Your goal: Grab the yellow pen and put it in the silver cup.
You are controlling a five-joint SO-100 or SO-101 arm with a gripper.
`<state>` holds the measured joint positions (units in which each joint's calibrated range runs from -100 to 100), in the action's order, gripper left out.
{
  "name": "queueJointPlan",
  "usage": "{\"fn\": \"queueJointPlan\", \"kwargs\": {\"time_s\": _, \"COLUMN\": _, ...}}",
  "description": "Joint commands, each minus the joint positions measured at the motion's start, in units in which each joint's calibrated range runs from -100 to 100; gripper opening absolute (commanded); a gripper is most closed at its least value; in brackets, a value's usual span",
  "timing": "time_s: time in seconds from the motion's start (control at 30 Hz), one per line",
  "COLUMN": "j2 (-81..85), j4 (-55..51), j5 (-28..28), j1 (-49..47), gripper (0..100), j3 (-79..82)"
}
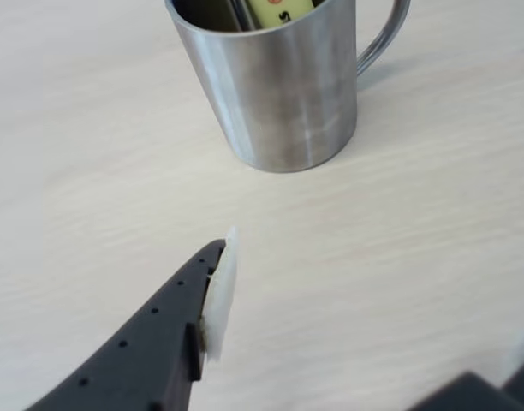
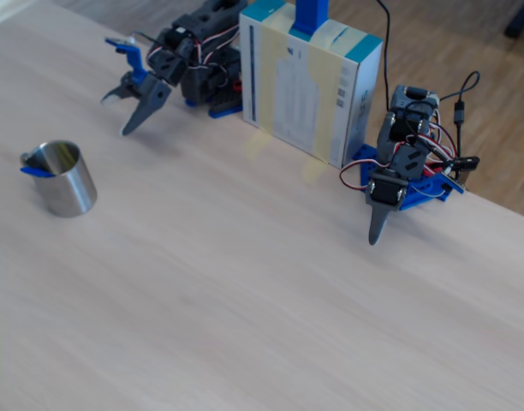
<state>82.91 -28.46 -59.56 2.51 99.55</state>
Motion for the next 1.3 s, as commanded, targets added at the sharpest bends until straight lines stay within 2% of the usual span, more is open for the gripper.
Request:
{"fn": "queueJointPlan", "kwargs": {"time_s": 0.0, "j2": 3.21, "j4": -4.88, "j5": 0.01, "j1": -0.15, "gripper": 49, "j3": 0.45}}
{"fn": "queueJointPlan", "kwargs": {"time_s": 0.27, "j2": 11.02, "j4": -19.20, "j5": 0.21, "j1": 0.11, "gripper": 49, "j3": 0.36}}
{"fn": "queueJointPlan", "kwargs": {"time_s": 0.53, "j2": 14.18, "j4": -28.13, "j5": 0.21, "j1": 0.02, "gripper": 49, "j3": 0.18}}
{"fn": "queueJointPlan", "kwargs": {"time_s": 1.07, "j2": 14.43, "j4": -38.94, "j5": 0.27, "j1": -0.24, "gripper": 49, "j3": 0.18}}
{"fn": "queueJointPlan", "kwargs": {"time_s": 1.27, "j2": 14.43, "j4": -39.88, "j5": 0.11, "j1": -0.94, "gripper": 49, "j3": 0.18}}
